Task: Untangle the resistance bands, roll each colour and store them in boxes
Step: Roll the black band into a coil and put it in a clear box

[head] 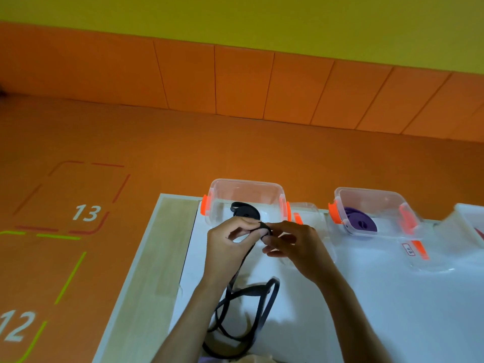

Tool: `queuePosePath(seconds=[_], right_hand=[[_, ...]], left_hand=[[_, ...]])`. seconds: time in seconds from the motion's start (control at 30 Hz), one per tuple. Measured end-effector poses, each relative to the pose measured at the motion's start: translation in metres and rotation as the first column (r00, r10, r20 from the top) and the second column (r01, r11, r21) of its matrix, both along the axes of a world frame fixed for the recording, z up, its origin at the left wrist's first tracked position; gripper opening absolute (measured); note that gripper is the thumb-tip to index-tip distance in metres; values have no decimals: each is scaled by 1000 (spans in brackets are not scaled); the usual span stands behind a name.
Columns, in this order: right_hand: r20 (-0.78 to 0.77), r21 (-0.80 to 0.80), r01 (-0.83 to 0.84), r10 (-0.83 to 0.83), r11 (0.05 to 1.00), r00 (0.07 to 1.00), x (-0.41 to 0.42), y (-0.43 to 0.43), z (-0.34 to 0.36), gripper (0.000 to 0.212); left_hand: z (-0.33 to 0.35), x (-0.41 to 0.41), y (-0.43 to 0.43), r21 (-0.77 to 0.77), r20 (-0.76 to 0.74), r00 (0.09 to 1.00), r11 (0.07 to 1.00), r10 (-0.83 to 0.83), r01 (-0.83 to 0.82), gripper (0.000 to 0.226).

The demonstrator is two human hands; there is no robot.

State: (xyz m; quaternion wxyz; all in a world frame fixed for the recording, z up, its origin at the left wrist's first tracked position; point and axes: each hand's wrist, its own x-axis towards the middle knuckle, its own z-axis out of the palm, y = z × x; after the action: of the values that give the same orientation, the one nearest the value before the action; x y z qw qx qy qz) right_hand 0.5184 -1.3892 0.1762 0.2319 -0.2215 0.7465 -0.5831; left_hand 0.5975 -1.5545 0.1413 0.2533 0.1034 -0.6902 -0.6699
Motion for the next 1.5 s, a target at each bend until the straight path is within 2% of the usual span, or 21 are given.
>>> queuePosePath(seconds=[0.07,0.17,0.27,0.33,0.4,0.5,0.6,0.67,0.8,0.93,1.0,1.13,1.2,1.3,1.33,1.43,1.5], right_hand=[[55,-26,44,-42,999,998,-1,-1,0,31],[146,-98,105,-90,990,985,-3,3,3,22],[250,-198,235,-183,952,951,-6,7,7,33],[300,-257,270,-189,928,935,-7,8,9,37],[302,-288,248,-157,925,940,-8,7,10,31],[214,-245,206,-155,947,965,-7,4,15,22],[118,-210,205,-183,956,976,-8,1,20,17],[135,-243,195,-165,950,977,-8,-1,22,15],[261,-275,150,-77,950,962,-4,-6,24,21],[104,-121,57,-44,991,994,-11,-6,29,17],[81,-181,25,-10,983,997,-13,-6,39,23],[31,-361,14,-3,933,1000,-16,-6,56,20],[51,-448,21,2,894,999,-17,-5,61,29],[95,-504,35,15,863,995,-19,-4,67,39],[56,-482,13,16,876,998,-19,-4,68,37],[-187,-264,-26,-25,964,982,-19,-7,63,18],[-163,-268,16,-62,963,985,-17,-10,59,14]], left_hand=[[3,-3,5,65,-3,1000,998,12,-12,19],[7,-7,10,133,-10,1000,991,-14,15,19],[13,-11,11,117,-8,991,984,-137,137,26],[17,-12,9,120,19,980,973,-199,195,32],[22,-13,5,92,24,982,978,-188,185,33],[28,-13,1,11,18,993,993,-114,113,36],[32,-11,7,26,-36,999,999,-28,29,22],[33,-10,8,58,-78,997,998,-11,16,18],[39,-9,-6,-2,-47,998,999,-38,38,30],[47,-6,-19,-104,-5,997,992,-74,73,28],[54,-6,-18,-126,7,994,986,-111,111,24],[74,-11,-10,-29,-72,994,996,-82,80,27],[84,-12,-9,19,-133,989,998,-58,61,25],[95,-14,-15,-29,-171,983,997,-72,68,24],[95,-14,-17,-40,-163,984,997,-73,68,22],[94,-14,-21,-28,-106,994,999,-38,35,16],[91,-16,-17,-5,-101,995,1000,-8,8,16]])
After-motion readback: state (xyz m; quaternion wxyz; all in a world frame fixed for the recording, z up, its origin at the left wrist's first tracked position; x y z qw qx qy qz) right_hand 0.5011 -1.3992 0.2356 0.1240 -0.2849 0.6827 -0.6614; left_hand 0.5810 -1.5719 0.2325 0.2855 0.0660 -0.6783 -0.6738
